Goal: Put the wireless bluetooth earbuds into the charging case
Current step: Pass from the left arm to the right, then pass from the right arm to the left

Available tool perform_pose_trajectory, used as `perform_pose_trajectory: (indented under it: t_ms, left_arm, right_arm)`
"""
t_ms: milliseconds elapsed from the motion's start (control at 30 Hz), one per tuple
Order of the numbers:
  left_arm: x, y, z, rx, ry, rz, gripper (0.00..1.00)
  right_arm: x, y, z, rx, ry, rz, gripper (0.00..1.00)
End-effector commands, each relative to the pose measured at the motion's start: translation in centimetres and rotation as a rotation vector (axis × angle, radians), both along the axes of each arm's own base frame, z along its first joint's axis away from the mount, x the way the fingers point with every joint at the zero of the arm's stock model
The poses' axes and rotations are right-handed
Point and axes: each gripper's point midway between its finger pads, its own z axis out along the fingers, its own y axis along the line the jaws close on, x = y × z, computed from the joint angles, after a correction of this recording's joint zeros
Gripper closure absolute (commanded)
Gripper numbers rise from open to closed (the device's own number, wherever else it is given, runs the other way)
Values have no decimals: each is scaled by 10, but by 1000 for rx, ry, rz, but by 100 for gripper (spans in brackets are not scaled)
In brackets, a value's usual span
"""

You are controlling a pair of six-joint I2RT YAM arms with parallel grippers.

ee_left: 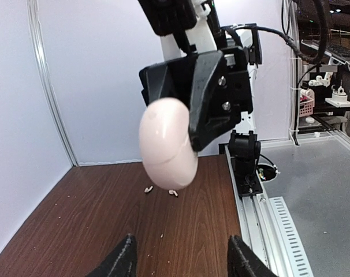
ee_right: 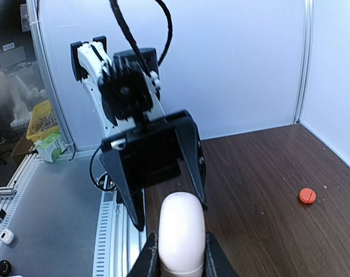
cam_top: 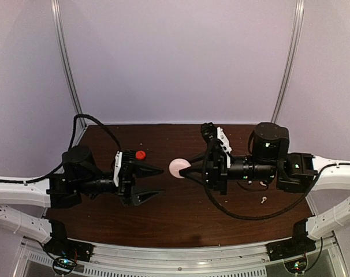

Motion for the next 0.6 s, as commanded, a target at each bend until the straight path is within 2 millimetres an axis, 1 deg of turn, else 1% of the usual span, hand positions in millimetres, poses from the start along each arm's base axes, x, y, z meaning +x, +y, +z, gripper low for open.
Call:
perform_pose_trajectory:
  t_ms: [0,67,233,433,567]
  left_arm:
    - [-3,-16,19,-73,54,-71,49]
    - [-6,-20,25,-120,88,-104,53]
    - [-4,-27,34,-185,130,-129,59]
    - [-11,-34,40,-207,128,-175,64]
    - [-10,-33,43,-218,131,-169,66]
  right_arm:
    - [-4,5,29,170,-17,33,90]
    - [-4,6,31,193,-20,37,91]
    - [-7,12,27,184,-26,46,91]
    - [-8,13,21,173,-37,46,91]
    - [-10,13,19,175,-33,52,91]
